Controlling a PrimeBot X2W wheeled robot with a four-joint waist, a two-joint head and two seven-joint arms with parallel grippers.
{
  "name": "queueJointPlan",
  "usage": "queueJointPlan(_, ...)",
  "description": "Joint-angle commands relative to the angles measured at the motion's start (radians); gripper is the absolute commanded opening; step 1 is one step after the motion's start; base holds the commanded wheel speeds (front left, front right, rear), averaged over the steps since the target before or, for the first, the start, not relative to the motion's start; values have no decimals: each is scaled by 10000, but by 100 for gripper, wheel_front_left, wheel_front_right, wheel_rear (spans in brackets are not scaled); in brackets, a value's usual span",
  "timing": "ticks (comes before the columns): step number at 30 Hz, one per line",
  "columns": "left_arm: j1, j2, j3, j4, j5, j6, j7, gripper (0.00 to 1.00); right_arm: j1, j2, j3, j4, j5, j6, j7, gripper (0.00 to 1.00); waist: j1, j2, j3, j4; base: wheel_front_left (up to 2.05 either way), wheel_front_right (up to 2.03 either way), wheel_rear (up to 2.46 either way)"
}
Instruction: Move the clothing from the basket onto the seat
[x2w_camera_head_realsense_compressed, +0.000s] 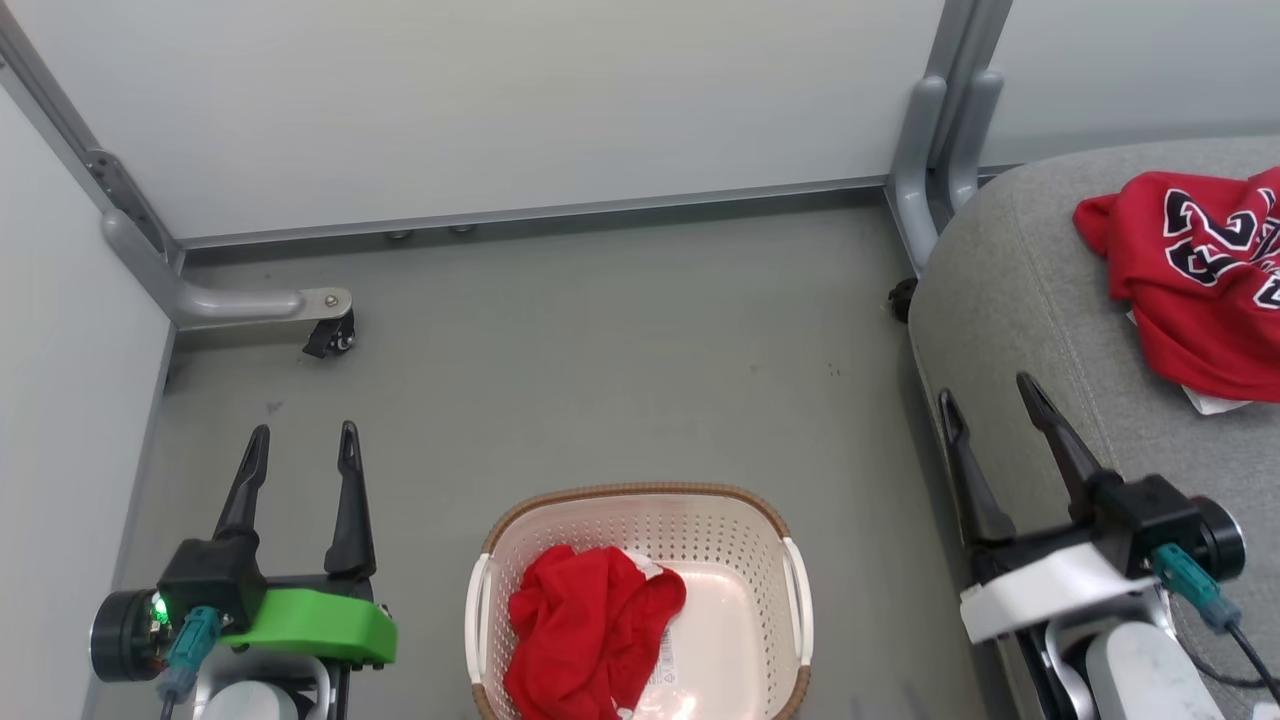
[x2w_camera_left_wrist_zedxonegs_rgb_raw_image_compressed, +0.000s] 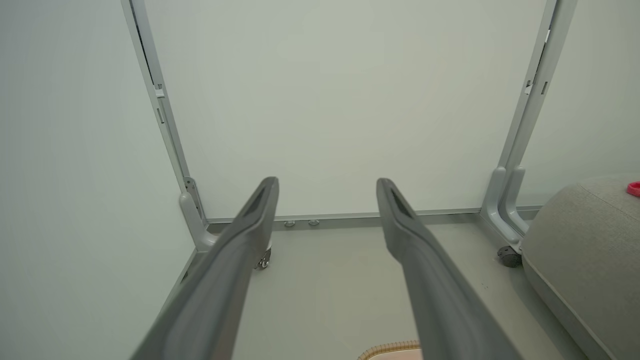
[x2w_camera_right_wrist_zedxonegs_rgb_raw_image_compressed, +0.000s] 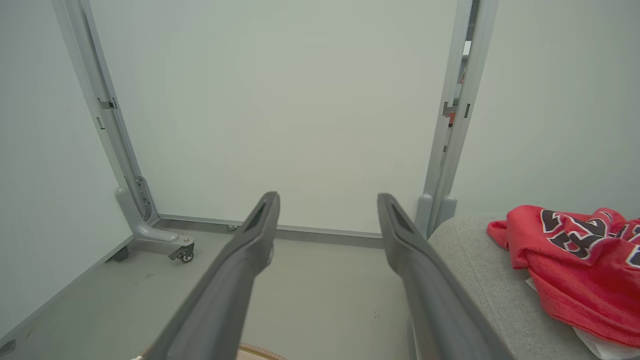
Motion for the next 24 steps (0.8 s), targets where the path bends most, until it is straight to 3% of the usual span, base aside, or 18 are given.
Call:
queueJointPlan(1,214,-29,108,-63,156,-52,-27,100,279,3,-71,-124,-43,-14,-29,100,1,98,-92,73,0,0,0)
queueJointPlan(9,624,-212,568,-314,449,-278,-28,100,1286,17,-134,-611,375,-12,-29,100,1,98,-135,198,0,0,0)
queueJointPlan(24,654,-468,934,-321,840,-561,-28,100,1517,19,-54,-704,472,-12,-30,100,1,98,-99,261,0,0,0)
